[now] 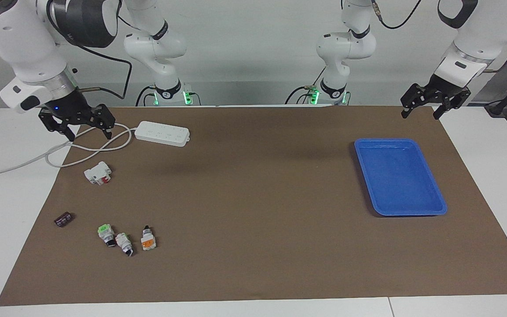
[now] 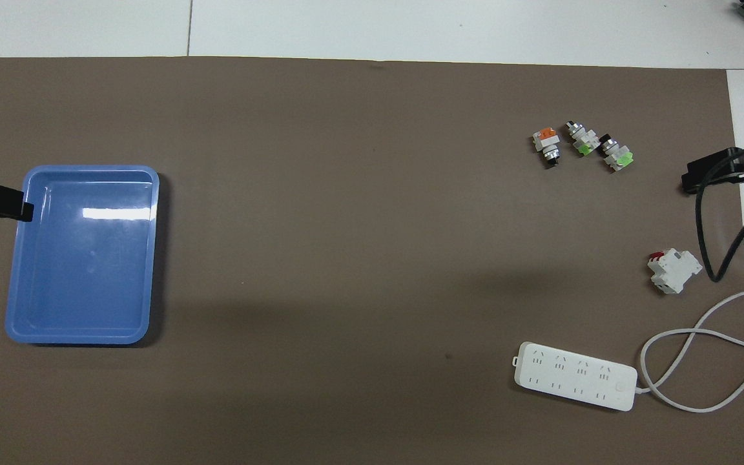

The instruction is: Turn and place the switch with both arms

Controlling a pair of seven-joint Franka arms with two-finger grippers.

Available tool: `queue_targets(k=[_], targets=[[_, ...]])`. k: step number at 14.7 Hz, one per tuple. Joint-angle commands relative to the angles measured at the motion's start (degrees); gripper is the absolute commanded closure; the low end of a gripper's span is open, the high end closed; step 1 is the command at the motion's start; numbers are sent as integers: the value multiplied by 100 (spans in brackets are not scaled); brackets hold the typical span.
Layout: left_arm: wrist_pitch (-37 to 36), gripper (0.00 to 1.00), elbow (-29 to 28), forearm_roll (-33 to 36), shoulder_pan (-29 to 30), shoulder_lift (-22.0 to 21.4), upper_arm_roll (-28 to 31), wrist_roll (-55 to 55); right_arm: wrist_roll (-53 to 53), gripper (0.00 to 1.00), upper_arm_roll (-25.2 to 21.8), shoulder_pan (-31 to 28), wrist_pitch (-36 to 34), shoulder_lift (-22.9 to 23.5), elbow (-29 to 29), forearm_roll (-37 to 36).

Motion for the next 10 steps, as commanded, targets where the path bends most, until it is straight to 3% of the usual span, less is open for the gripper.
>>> queue_targets(k=[1, 4, 10], targets=[[29, 0, -186, -2, 23, -156, 17, 54, 252, 0, 29, -18, 93, 3, -63, 123], [2, 0, -177, -2, 15, -156, 8, 54, 218, 0, 29, -18, 163, 56, -151, 131], [11, 0, -177, -2, 15, -165, 8, 54, 226, 0, 29, 141, 997, 696, -46, 184]])
